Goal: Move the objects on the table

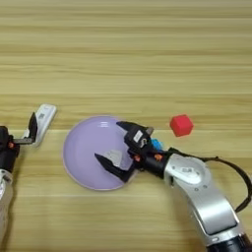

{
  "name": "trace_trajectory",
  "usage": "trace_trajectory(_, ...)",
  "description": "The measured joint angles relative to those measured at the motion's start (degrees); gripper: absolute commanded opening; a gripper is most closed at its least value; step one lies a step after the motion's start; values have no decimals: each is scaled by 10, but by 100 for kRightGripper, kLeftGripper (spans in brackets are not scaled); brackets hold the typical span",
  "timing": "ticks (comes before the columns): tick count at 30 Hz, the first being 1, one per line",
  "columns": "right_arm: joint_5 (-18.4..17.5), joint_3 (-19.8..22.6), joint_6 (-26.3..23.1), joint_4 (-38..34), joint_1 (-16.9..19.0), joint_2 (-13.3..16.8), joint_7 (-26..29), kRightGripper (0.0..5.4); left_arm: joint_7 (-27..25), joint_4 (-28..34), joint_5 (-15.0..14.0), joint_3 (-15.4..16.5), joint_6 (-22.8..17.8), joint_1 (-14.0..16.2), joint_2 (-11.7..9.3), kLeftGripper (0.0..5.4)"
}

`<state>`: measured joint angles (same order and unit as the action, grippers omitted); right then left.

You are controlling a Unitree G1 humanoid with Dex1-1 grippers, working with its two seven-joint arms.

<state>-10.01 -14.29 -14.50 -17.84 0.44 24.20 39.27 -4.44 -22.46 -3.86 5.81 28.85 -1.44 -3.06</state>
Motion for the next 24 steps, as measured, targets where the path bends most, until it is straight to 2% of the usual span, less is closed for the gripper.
trace_trajectory(10, 6, -17, -37, 23, -17, -1, 1, 540, 3, 1, 0, 0, 0, 1, 0, 539)
trace_trajectory(19, 10, -13, -52, 22, -16, 23, 3, 540, 3, 8, 0, -3, 0, 5, 0, 539)
trace_trajectory(24, 11, -22, -63, 18, -13, 26, 11, 540, 5, 10, 1, -4, -4, 6, 1, 539)
